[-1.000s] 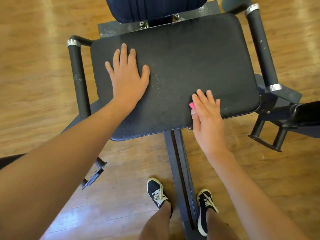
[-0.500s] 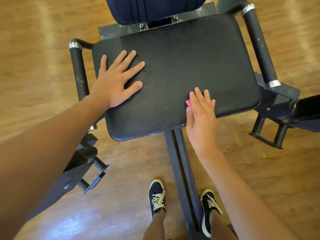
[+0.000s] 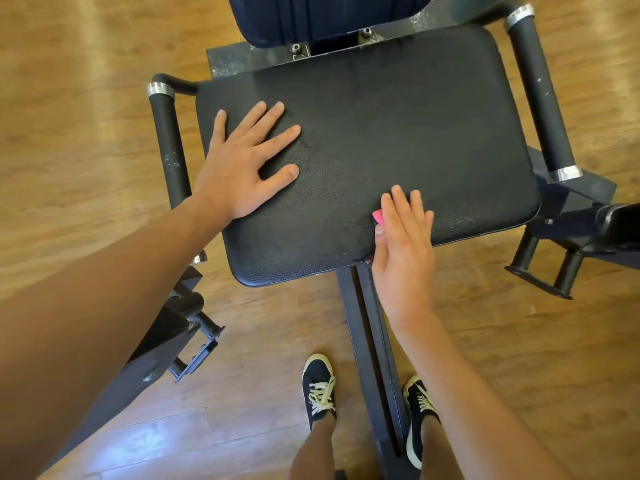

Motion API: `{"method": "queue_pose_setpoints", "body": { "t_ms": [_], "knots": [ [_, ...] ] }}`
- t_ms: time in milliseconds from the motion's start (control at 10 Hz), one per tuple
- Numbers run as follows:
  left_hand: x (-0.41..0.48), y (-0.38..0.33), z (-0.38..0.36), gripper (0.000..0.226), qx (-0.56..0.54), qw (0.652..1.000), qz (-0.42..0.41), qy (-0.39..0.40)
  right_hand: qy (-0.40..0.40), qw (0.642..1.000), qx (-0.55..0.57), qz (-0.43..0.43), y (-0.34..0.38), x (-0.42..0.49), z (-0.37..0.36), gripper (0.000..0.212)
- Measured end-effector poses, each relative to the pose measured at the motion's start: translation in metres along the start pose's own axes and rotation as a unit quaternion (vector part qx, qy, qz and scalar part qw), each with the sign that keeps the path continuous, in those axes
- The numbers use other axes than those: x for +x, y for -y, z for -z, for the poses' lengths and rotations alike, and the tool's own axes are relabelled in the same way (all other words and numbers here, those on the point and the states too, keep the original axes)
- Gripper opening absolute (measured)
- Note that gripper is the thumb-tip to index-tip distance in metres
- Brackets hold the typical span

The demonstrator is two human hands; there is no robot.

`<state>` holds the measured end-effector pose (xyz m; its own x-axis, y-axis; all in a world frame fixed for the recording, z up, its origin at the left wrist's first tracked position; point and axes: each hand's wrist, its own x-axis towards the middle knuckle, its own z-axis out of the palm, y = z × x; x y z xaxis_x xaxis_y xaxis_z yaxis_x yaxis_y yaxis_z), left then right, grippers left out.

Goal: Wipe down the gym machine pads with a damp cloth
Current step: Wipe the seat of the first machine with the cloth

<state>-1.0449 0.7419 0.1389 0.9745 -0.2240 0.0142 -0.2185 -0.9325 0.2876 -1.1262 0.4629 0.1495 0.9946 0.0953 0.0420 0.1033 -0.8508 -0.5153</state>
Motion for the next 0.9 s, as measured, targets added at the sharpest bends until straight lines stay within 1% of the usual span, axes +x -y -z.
{"method": "queue_pose_setpoints", "body": {
  "t_ms": [100, 200, 300, 400, 500, 600, 700, 800, 900],
  "knots": [
    [0.0, 0.001, -0.001, 0.061, 0.0, 1.0, 0.0, -0.001, -0.009, 1.0, 0.026, -0.005, 0.023, -0.012, -0.013, 0.046],
    [0.0, 0.001, -0.001, 0.061, 0.003, 1.0, -0.001, -0.005, 0.031, 0.999, 0.031, 0.029, 0.05, -0.026, -0.025, 0.049],
    [0.0, 0.001, -0.002, 0.06, 0.001, 1.0, 0.0, -0.009, 0.063, 0.996, 0.021, 0.06, 0.051, -0.026, -0.024, 0.049],
    [0.0, 0.0, -0.002, 0.06, -0.001, 1.0, 0.001, -0.008, 0.073, 0.994, 0.012, 0.077, 0.035, -0.021, -0.014, 0.05],
    [0.001, 0.001, -0.002, 0.06, -0.001, 1.0, 0.001, -0.008, 0.045, 0.998, 0.024, 0.028, 0.031, -0.02, -0.01, 0.047],
    [0.0, 0.002, -0.003, 0.06, 0.001, 1.0, 0.0, -0.01, 0.014, 0.998, 0.058, -0.025, 0.042, -0.021, -0.018, 0.042],
    [0.0, 0.001, -0.003, 0.059, 0.001, 1.0, 0.0, -0.012, 0.005, 0.996, 0.089, -0.027, 0.064, -0.024, -0.031, 0.042],
    [0.0, 0.001, -0.003, 0.06, 0.001, 1.0, -0.003, -0.013, 0.04, 0.996, 0.081, 0.026, 0.083, -0.03, -0.042, 0.044],
    [0.0, 0.002, -0.002, 0.06, -0.003, 1.0, -0.003, -0.015, 0.072, 0.994, 0.061, 0.062, 0.079, -0.028, -0.04, 0.043]
  ]
}}
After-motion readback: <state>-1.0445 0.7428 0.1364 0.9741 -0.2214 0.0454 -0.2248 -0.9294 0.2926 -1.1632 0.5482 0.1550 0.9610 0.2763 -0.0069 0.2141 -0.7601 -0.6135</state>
